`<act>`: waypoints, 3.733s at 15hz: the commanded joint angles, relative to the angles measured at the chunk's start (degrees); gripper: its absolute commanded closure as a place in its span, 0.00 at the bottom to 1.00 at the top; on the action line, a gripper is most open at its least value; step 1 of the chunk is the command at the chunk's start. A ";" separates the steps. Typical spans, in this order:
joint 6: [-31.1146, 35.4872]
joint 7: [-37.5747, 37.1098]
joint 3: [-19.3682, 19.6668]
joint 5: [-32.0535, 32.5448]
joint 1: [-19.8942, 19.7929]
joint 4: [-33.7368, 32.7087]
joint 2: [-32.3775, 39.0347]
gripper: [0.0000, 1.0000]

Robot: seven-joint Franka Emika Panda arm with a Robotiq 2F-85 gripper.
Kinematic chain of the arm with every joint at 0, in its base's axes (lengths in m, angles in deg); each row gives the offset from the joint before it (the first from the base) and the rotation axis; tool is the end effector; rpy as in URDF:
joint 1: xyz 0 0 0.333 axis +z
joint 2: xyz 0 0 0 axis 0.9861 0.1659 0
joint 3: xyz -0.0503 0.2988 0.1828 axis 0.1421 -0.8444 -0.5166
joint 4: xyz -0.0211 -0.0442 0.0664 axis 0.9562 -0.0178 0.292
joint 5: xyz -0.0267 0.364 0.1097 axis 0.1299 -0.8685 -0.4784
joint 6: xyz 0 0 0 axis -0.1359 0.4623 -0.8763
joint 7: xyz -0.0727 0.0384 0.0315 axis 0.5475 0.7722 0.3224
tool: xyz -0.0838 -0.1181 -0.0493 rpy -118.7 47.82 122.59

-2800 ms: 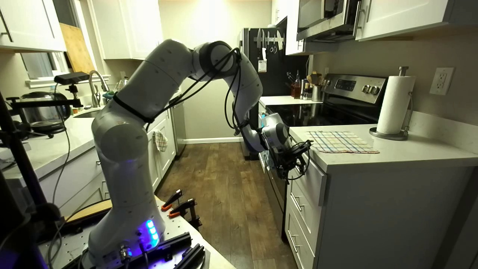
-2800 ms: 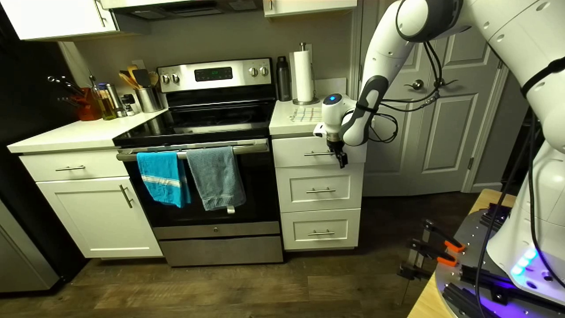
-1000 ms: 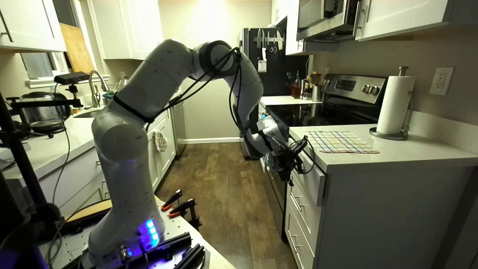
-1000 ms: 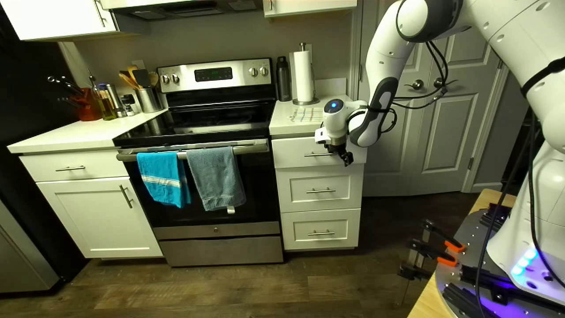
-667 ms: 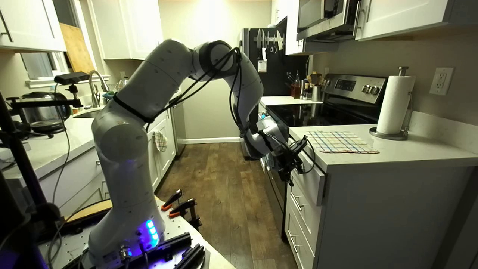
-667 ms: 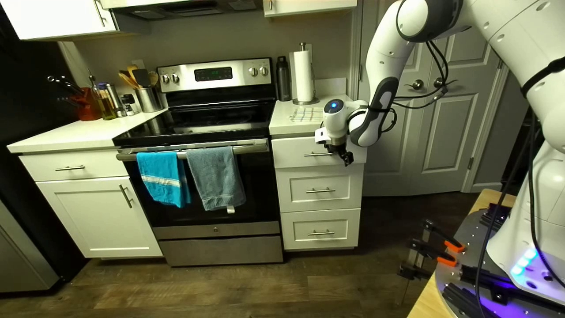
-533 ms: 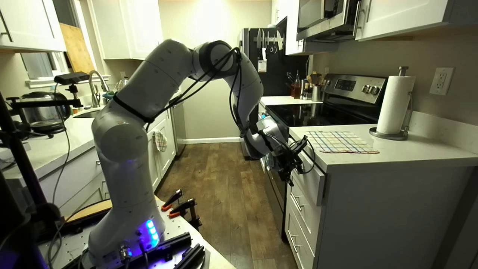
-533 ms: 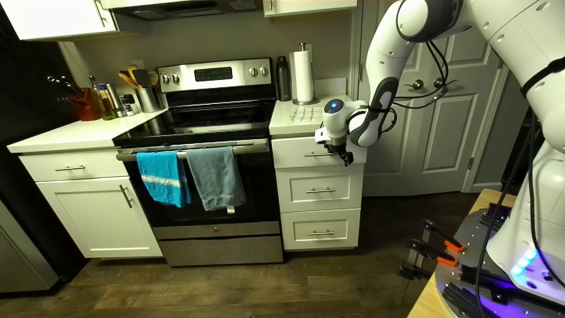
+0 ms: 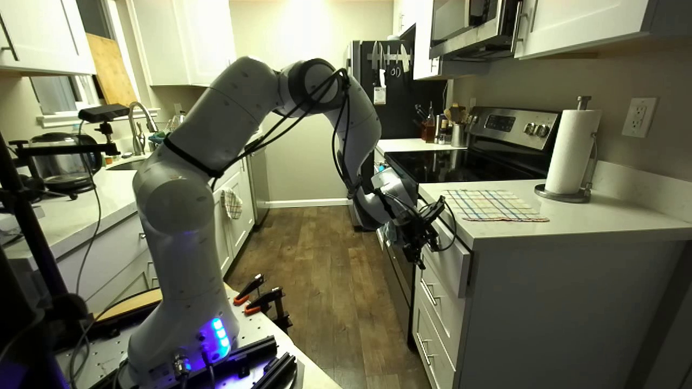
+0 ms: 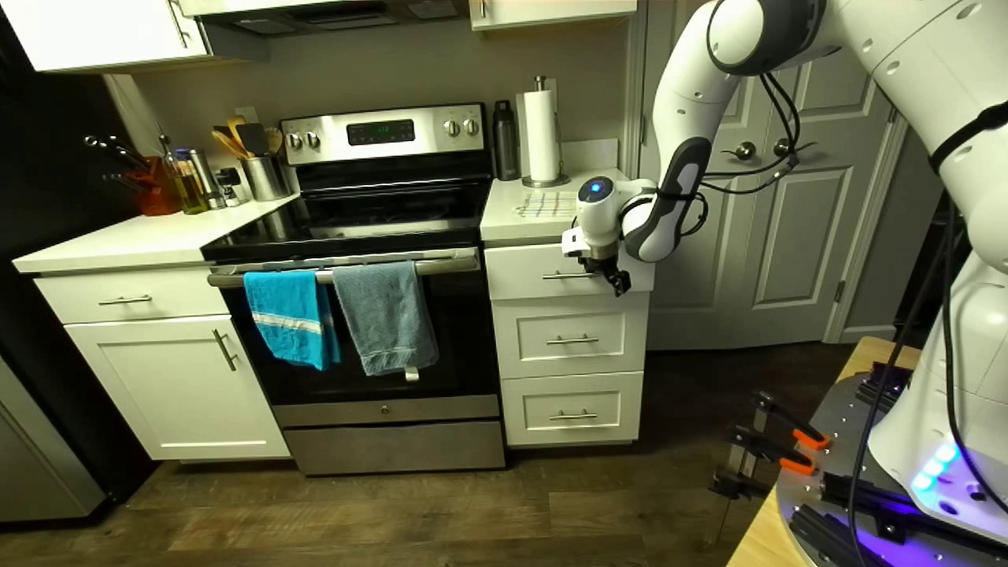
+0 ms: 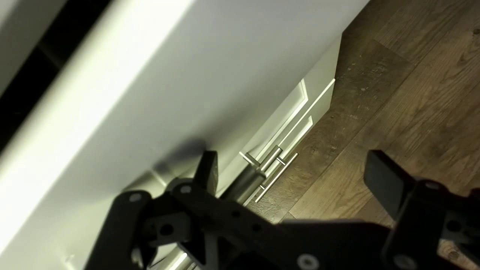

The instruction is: Open the topmost drawer on the right.

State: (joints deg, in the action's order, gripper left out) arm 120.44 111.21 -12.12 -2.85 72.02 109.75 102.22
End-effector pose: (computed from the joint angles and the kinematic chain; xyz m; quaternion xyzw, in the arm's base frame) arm 0.6409 -0.1505 0.1094 0.7175 0.6448 -0.0560 0.2574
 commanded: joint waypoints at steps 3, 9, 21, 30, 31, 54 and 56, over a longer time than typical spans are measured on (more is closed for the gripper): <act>1.11 -5.52 1.64 4.80 4.18 1.46 1.19 0.00; 1.26 -10.43 -0.20 11.67 4.58 2.95 1.89 0.00; 3.11 -13.38 0.61 19.04 4.95 6.41 -1.03 0.00; 2.49 -16.65 0.13 24.48 4.86 6.92 -1.16 0.00; 2.44 -16.60 0.11 24.57 4.83 6.99 -1.17 0.00; -0.78 -16.24 1.64 27.24 5.56 12.94 -7.66 0.00; -1.73 -15.95 -0.43 26.72 2.79 12.69 -7.99 0.00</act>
State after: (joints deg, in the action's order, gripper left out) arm 119.66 94.97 -10.48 24.39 77.58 122.69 94.56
